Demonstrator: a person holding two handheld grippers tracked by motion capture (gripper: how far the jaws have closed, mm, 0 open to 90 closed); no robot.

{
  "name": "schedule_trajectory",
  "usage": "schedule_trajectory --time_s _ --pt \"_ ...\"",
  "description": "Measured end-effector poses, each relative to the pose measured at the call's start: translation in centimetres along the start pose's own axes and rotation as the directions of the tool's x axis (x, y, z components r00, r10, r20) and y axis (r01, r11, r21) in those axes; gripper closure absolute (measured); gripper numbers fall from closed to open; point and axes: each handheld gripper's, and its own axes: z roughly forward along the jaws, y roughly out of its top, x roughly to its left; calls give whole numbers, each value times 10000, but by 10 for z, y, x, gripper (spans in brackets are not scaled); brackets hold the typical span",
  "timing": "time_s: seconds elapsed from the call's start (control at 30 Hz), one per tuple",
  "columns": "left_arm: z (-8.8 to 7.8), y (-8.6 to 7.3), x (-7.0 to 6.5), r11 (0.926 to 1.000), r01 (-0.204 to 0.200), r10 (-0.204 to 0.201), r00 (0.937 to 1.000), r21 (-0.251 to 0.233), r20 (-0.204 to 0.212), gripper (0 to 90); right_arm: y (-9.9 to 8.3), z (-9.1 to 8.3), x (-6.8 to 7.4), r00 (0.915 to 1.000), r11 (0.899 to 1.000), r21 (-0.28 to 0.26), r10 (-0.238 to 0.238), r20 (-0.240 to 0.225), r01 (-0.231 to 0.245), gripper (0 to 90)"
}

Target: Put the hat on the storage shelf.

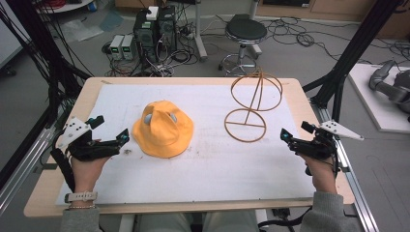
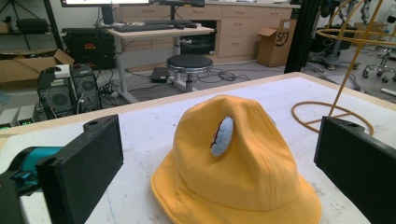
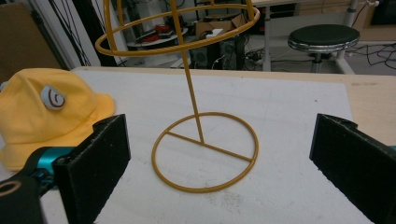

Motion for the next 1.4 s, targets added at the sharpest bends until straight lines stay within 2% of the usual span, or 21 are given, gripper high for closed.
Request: schedule_trajectory --time_s 0.67,1.1,1.4 --pt "14 -4 -6 9998 -52 47 9997 198 257 17 -1 -7 -4 9999 9999 -44 111 105 -110 47" --pt "34 -12 -13 9980 -192 165 9988 595 455 17 -3 -18 -9 9993 9996 -188 233 303 -228 47" --pt "49 -19 -18 9952 -280 246 9990 940 365 17 -3 -26 -13 9984 9991 -287 322 463 -309 47"
